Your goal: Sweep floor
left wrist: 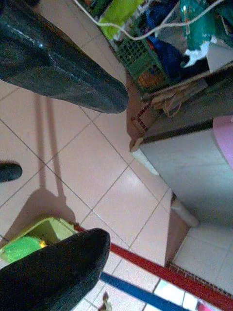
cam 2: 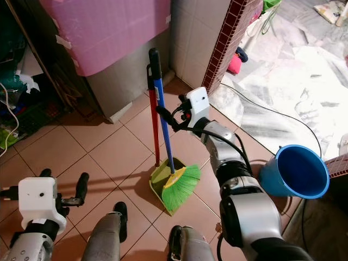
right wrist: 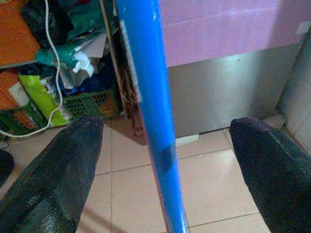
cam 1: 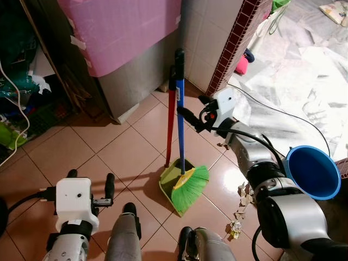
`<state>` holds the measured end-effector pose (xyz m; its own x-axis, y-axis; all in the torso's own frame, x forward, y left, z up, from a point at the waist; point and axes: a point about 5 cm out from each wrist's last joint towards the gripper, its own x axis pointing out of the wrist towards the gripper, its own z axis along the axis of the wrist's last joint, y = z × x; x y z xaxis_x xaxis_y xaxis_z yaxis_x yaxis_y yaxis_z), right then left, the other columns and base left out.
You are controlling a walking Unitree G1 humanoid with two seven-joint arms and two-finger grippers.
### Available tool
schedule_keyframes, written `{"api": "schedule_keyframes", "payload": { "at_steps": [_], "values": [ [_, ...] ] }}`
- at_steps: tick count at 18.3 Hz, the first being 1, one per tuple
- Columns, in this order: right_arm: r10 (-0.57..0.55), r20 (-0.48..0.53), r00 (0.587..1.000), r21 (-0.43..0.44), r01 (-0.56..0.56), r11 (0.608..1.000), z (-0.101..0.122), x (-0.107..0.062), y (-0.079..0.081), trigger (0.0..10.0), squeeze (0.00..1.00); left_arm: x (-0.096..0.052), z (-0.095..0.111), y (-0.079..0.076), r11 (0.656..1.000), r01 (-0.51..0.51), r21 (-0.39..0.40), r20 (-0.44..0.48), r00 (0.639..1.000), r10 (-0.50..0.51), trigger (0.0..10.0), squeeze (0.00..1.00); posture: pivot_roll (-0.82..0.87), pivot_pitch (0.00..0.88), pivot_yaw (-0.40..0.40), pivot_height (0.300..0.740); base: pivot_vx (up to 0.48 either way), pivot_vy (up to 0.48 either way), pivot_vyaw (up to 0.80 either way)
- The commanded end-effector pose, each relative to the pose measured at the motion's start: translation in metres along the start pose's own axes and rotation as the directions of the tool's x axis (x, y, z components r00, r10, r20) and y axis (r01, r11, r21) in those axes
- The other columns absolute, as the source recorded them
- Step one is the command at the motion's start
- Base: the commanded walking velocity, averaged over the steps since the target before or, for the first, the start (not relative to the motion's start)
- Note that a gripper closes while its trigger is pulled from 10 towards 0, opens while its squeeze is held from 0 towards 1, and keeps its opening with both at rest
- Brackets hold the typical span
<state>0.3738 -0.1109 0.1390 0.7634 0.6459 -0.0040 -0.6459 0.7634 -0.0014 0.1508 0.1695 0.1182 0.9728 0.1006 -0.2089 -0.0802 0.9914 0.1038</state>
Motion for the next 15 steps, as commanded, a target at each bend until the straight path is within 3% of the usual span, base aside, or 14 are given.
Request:
{"api": "schedule_keyframes", "payload": {
  "at_steps": [1, 3, 4, 5, 7, 8, 9, 15],
  "values": [
    [0.008, -0.009, 1.0, -0.003, -0.008, 1.0, -0.003, 0.001, 0.002, 10.0, 0.0, -0.005, -0.001, -0.001, 1.0, 0.0, -0.005, -0.009, 1.0, 0.0, 10.0, 0.0, 0.23, 0.285, -0.105, 0.74, 0.0, 0.0, 0.0],
    [0.016, -0.012, 1.0, -0.006, -0.016, 1.0, -0.003, 0.003, 0.004, 10.0, 0.0, -0.009, -0.003, -0.001, 1.0, 0.0, -0.007, -0.022, 1.0, 0.0, 10.0, 0.0, 0.23, 0.295, -0.104, 0.74, 0.0, 0.0, 0.0],
    [0.016, -0.011, 1.0, -0.006, -0.016, 1.0, -0.003, 0.003, 0.005, 10.0, 0.8, -0.01, -0.003, -0.001, 1.0, 0.0, -0.008, -0.025, 1.0, 0.0, 10.0, 0.0, 0.24, 0.298, -0.105, 0.74, 0.0, 0.0, 0.0],
    [0.015, -0.008, 1.0, -0.002, -0.015, 1.0, -0.002, 0.005, 0.005, 10.0, 1.0, -0.011, -0.003, -0.001, 1.0, 0.0, -0.008, -0.028, 1.0, 0.0, 10.0, 0.0, 0.24, 0.301, -0.105, 0.74, 0.0, 0.0, 0.0],
    [0.015, -0.008, 1.0, -0.015, -0.015, 1.0, -0.001, 0.006, 0.006, 10.0, 1.0, -0.012, -0.003, -0.001, 1.0, 0.0, -0.007, -0.03, 1.0, 0.0, 10.0, 0.0, 0.24, 0.305, -0.104, 0.74, 0.0, 0.0, 0.0],
    [0.019, -0.01, 1.0, -0.029, -0.019, 0.999, 0.0, 0.007, 0.007, 10.0, 0.47, -0.012, -0.003, -0.001, 1.0, -0.001, -0.007, -0.032, 0.999, 0.0, 10.0, 0.0, 0.24, 0.305, -0.103, 0.74, 0.0, 0.0, 0.0],
    [0.02, -0.011, 1.0, -0.033, -0.021, 0.999, 0.0, 0.008, 0.007, 10.0, 0.0, -0.012, -0.003, -0.001, 1.0, 0.0, -0.007, -0.033, 0.999, 0.0, 10.0, 0.0, 0.24, 0.305, -0.103, 0.74, 0.0, 0.0, 0.0],
    [0.015, -0.008, 1.0, -0.044, -0.016, 0.999, 0.001, 0.012, 0.01, 10.0, 0.0, -0.013, -0.003, 0.0, 1.0, -0.001, -0.005, -0.036, 0.999, 0.001, 10.0, 0.0, 0.25, 0.309, -0.102, 0.74, 0.0, 0.0, 0.0]
  ]
}}
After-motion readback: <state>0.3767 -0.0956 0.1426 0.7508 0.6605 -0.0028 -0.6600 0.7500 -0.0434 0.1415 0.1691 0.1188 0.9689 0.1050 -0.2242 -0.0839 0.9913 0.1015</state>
